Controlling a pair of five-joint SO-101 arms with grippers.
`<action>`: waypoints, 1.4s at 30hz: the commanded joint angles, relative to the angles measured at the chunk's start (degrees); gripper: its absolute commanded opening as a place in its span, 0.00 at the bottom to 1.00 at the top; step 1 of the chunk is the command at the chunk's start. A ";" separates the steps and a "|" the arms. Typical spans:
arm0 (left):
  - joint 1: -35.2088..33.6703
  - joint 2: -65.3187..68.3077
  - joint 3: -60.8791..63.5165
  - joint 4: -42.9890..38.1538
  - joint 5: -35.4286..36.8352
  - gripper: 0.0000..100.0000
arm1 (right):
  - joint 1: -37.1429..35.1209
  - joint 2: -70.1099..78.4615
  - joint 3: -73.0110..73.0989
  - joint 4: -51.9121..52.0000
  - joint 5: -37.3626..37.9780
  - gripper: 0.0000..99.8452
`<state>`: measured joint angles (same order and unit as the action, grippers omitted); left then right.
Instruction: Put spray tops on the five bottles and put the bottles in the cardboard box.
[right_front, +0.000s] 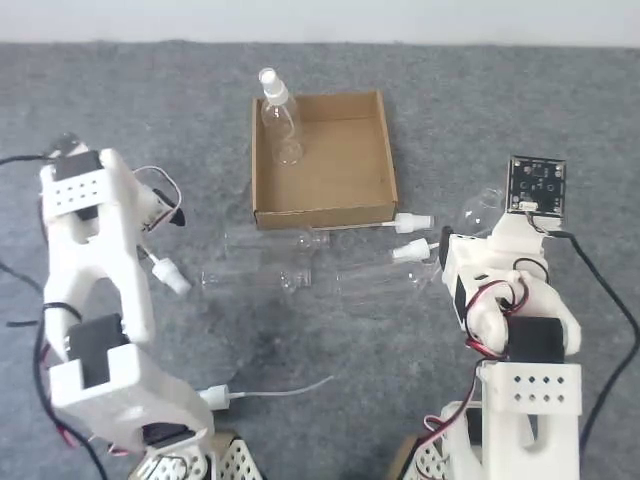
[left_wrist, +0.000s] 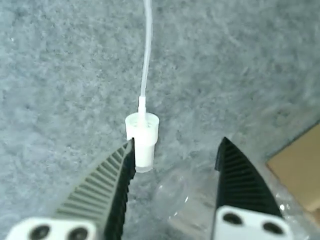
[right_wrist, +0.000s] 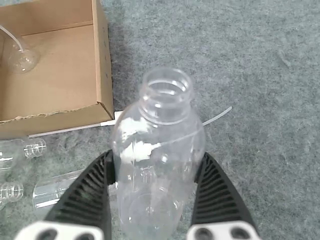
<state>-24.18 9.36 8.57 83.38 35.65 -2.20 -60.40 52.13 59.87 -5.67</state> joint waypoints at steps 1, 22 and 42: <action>-0.26 -0.70 -4.97 2.29 -4.31 0.21 | 0.40 -1.54 -0.62 -1.10 -0.44 0.01; -0.26 -0.79 -4.97 2.37 -43.78 0.18 | 0.40 -1.63 0.26 -2.07 -0.18 0.01; -0.53 -0.26 -8.75 2.20 -94.07 0.18 | 0.40 -1.54 1.85 -4.35 -0.18 0.01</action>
<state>-24.18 9.63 2.95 85.32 -51.65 -2.11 -60.40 54.95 57.32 -5.67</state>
